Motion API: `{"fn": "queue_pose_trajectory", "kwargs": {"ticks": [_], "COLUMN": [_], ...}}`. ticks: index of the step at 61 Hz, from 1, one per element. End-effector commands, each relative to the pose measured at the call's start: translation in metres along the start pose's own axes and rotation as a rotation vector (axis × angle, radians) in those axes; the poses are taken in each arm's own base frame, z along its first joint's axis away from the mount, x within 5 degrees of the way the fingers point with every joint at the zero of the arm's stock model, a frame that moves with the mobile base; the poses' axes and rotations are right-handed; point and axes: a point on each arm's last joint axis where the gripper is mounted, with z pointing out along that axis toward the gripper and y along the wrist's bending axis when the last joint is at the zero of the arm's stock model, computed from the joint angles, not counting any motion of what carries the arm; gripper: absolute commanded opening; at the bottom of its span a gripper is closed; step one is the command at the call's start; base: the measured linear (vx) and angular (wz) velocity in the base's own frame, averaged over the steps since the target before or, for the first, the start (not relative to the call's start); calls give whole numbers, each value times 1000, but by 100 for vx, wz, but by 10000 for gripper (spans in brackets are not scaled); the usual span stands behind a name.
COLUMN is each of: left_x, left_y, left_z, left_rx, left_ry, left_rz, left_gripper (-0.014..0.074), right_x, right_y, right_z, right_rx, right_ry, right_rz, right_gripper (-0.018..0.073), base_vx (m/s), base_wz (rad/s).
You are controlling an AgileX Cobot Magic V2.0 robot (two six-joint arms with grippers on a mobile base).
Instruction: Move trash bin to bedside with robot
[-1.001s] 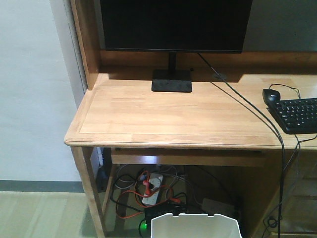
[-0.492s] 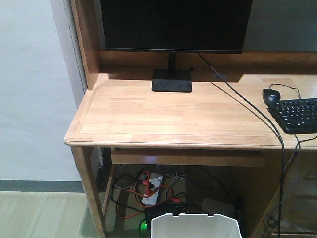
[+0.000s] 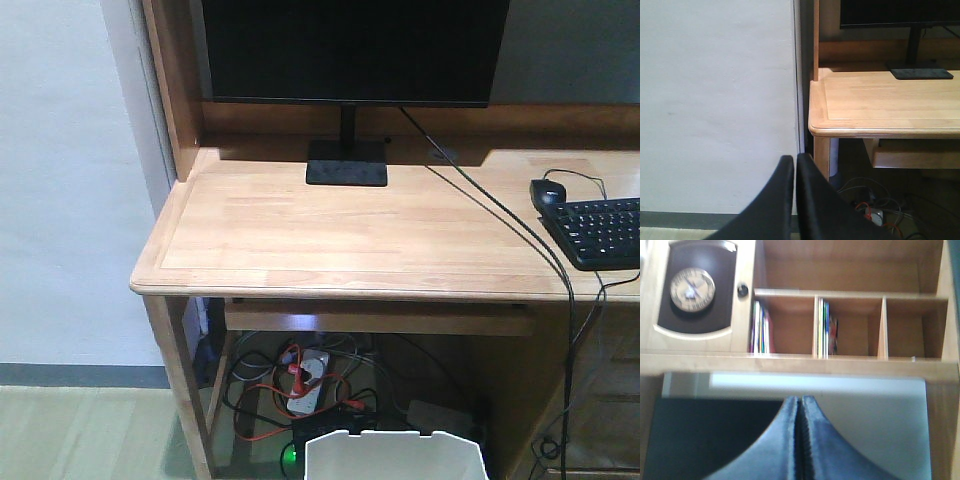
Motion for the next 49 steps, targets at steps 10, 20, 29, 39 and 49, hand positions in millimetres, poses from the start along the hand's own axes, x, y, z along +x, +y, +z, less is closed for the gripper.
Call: {"fn": "queue_pose_trajectory", "kwargs": {"ticks": [10,20,29,39,49], "left_x": [2,2,2,2,2], "left_y": [0,0,0,0,0], "left_z": [1,1,1,1,1], "left_rx": [0,0,0,0,0], "left_ry": [-53,-53,-53,-53,-53], "left_rz": [-11,-11,-11,-11,-11], "left_gripper": [3,3,3,3,3], "right_x": [-19,7,45,85,117], "right_y": [-3,-4,-4,-4,-4], "right_z": [64,105,130,141,144], "right_rx": [18,24,24,25,19], "right_ry": [292,558,763,980,1171], "right_rz": [-8,-13,-16,-21,-35], "right_gripper": [-5,5,43,167,425], "base_vx": [0,0,0,0,0], "base_wz": [0,0,0,0,0]}}
